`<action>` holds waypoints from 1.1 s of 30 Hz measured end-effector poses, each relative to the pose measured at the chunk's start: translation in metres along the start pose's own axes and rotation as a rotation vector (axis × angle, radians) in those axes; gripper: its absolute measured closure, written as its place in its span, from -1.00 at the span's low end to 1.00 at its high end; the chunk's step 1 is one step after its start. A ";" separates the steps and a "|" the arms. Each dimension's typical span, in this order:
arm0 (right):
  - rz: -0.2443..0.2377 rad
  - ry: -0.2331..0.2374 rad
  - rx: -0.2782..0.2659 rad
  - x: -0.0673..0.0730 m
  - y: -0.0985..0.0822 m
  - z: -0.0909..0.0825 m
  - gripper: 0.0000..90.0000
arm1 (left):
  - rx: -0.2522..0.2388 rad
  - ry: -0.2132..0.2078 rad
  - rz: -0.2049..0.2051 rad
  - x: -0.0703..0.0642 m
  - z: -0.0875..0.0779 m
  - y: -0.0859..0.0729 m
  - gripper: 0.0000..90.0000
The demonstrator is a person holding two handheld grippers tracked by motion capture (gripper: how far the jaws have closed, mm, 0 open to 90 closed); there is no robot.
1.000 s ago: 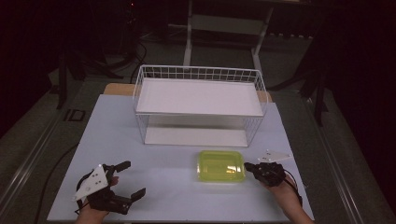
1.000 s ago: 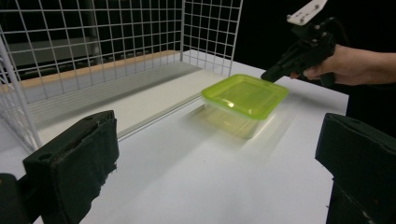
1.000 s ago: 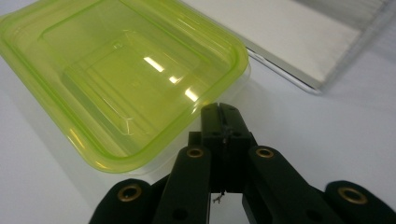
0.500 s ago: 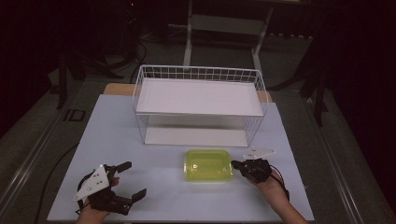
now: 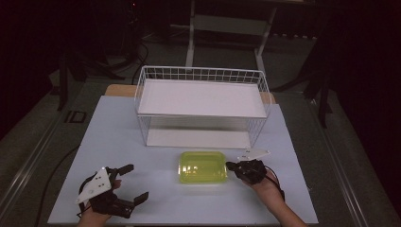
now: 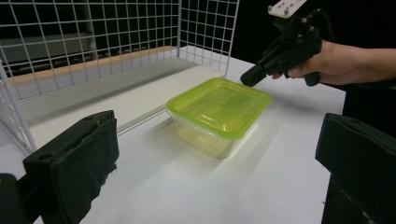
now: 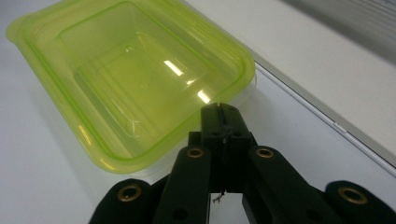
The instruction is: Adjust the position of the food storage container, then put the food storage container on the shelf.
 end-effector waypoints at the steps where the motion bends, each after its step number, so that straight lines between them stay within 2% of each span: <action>1: -0.002 -0.006 -0.012 -0.001 0.001 -0.004 0.99 | 0.001 0.003 0.001 0.000 0.000 0.000 -0.99; 2: 0.002 -0.008 -0.020 -0.002 0.002 -0.006 0.92 | 0.003 0.002 0.002 0.000 0.000 0.000 -0.99; 4: 0.014 -0.017 -0.038 -0.004 0.003 -0.013 0.57 | 0.007 0.007 0.005 0.000 0.001 -0.001 -0.99; 5: 0.013 -0.031 -0.052 -0.004 0.004 -0.016 0.33 | 0.004 0.006 -0.002 0.000 0.001 -0.001 -0.99; 6: 0.019 -0.055 -0.064 -0.005 0.004 -0.020 0.16 | 0.004 0.006 -0.002 0.000 0.001 -0.001 -0.99; 7: 0.044 -0.075 -0.067 -0.006 0.004 -0.023 0.06 | -0.001 0.010 -0.011 0.000 0.003 -0.001 -0.99; 8: 0.067 -0.069 -0.084 -0.006 0.004 -0.027 -0.03 | -0.001 0.010 -0.011 0.000 0.003 -0.001 -0.99; 9: 0.075 -0.050 -0.101 -0.006 0.003 -0.030 -0.21 | 0.001 0.012 -0.011 -0.001 0.003 -0.001 -0.99; 10: 0.080 -0.052 -0.105 -0.006 0.003 -0.032 -0.37 | -0.001 0.009 -0.011 -0.001 0.003 -0.001 -0.99; 11: 0.076 -0.049 -0.112 -0.006 0.002 -0.033 -0.37 | 0.000 0.011 -0.010 -0.002 0.004 -0.001 -0.99; 13: 0.071 -0.032 -0.129 -0.004 0.000 -0.036 -0.60 | 0.011 0.010 -0.003 -0.003 0.006 -0.002 -0.99; 14: 0.093 -0.011 -0.149 -0.003 0.000 -0.038 -0.66 | 0.010 0.005 -0.011 -0.004 0.007 -0.002 -0.99; 15: 0.101 0.006 -0.160 -0.002 0.000 -0.040 -0.70 | 0.014 0.006 -0.014 -0.004 0.007 -0.002 -0.99; 17: 0.090 0.002 -0.155 -0.001 -0.001 -0.041 -0.70 | 0.014 0.006 -0.014 -0.004 0.007 -0.002 -0.99; 18: 0.067 -0.004 -0.140 0.001 0.000 -0.043 -0.65 | 0.048 0.035 -0.023 -0.002 0.012 -0.004 -0.99; 21: 0.074 0.010 -0.150 0.004 0.002 -0.044 -0.64 | 0.052 0.029 -0.035 -0.001 0.014 -0.004 -0.99; 23: 0.062 0.020 -0.191 0.007 0.004 -0.048 -0.55 | 0.067 0.021 -0.044 0.000 0.017 -0.004 -0.99; 24: 0.062 0.020 -0.191 0.007 0.004 -0.048 -0.55 | 0.067 0.021 -0.044 0.000 0.017 -0.004 -0.99; 25: 0.058 0.031 -0.213 0.008 0.005 -0.049 -0.55 | 0.076 0.029 -0.044 0.000 0.018 -0.004 -0.99; 26: 0.063 0.029 -0.203 0.008 0.005 -0.050 -0.55 | 0.098 0.024 -0.048 0.000 0.019 -0.004 -0.99; 28: 0.076 0.029 -0.200 0.006 0.007 -0.052 -0.55 | 0.105 0.008 -0.052 0.000 0.022 -0.001 -0.99; 31: 0.041 -0.044 -0.176 0.006 0.011 -0.056 -0.58 | 0.152 -0.010 -0.036 -0.004 0.030 0.002 -0.99; 32: 0.031 -0.057 -0.175 0.007 0.012 -0.058 -0.59 | 0.168 -0.018 -0.033 -0.005 0.032 0.003 -0.99; 33: 0.026 -0.055 -0.170 0.008 0.014 -0.059 -0.60 | 0.162 -0.024 -0.037 -0.006 0.035 0.006 -0.99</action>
Point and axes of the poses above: each handheld gripper's, and its own axes: z roughly forward along the jaws, y roughly out of its top, x roughly to its left, the point moved 6 cm from there along z, roughly forward along the jaws, and after that the axes turned 7 degrees about x, right-handed, at the moved point
